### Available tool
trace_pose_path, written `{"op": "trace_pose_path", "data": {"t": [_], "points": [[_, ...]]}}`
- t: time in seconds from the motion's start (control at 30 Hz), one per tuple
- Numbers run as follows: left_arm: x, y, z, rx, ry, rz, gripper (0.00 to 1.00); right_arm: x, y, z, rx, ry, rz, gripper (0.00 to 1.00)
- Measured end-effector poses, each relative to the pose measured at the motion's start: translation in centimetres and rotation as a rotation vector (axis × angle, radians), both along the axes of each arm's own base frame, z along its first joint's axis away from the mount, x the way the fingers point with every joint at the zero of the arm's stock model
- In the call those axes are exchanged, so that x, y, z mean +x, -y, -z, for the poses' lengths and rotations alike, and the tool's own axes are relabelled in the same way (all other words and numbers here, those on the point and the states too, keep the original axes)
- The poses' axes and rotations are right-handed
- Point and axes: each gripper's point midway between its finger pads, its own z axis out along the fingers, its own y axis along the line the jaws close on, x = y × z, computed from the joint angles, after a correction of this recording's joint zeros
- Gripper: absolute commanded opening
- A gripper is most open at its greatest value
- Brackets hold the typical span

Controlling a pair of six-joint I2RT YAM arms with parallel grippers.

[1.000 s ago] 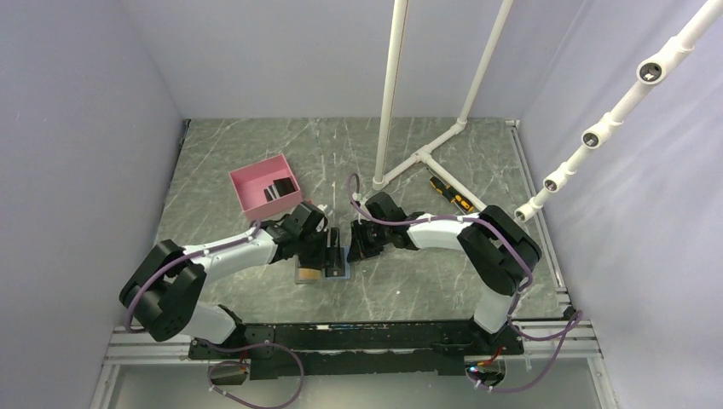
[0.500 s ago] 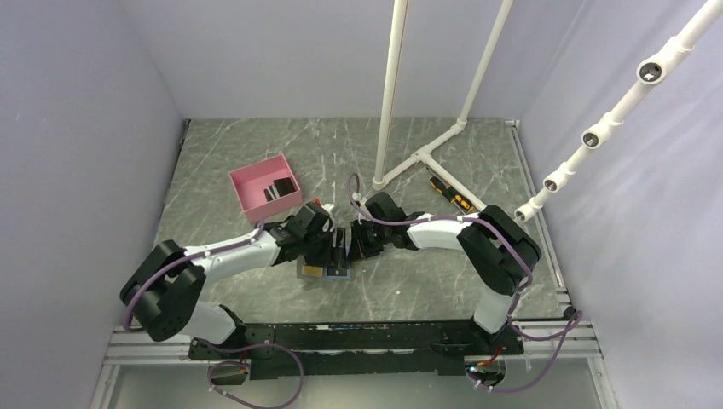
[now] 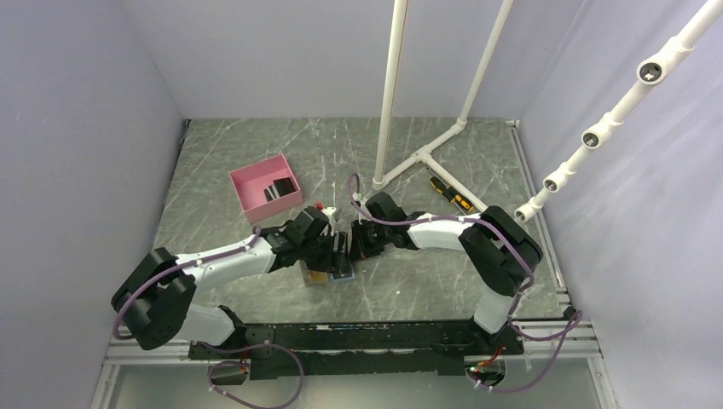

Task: Put the credit cards into the card holder
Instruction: Insert the credit card into the card holder.

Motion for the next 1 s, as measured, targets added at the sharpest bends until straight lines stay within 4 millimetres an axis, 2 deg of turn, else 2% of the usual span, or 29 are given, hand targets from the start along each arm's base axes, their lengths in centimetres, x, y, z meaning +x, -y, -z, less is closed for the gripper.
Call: {"op": "trace_pose_path", "data": {"t": [0.07, 0.2, 0.3, 0.4, 0.53, 0.87, 1.0], "points": [[-0.3, -0.1, -0.4, -0.002, 0.0, -0.003, 0.76, -0.1, 0.1, -0.1, -0.007, 0.003, -0.001, 0.14], [-0.4, -0.4, -2.7, -0.038, 0.044, -0.016, 0.8, -0.2, 0.5, -0.1, -0.025, 0.007, -0.003, 0.16], [0.0, -0.8, -4.2, -0.07, 0.077, -0.043, 0.81, -0.3, 0.8, -0.2, -0.037, 0.01, -0.005, 0.18], [0.6, -1.2, -4.7, -0.082, 0.086, -0.072, 0.8, -0.4, 0.8, -0.2, -0.038, 0.011, -0.007, 0.2], [1.3, -1.6, -4.2, -0.067, 0.08, -0.098, 0.8, -0.4, 0.7, -0.2, -0.036, 0.011, -0.008, 0.21], [1.4, -1.7, 0.2, 0.027, -0.017, -0.102, 0.78, -0.4, 0.7, -0.3, -0.034, 0.009, -0.011, 0.21], [1.7, -1.1, 0.7, 0.015, -0.024, -0.093, 0.76, -0.4, 0.7, -0.3, -0.033, 0.008, -0.012, 0.21]]}}
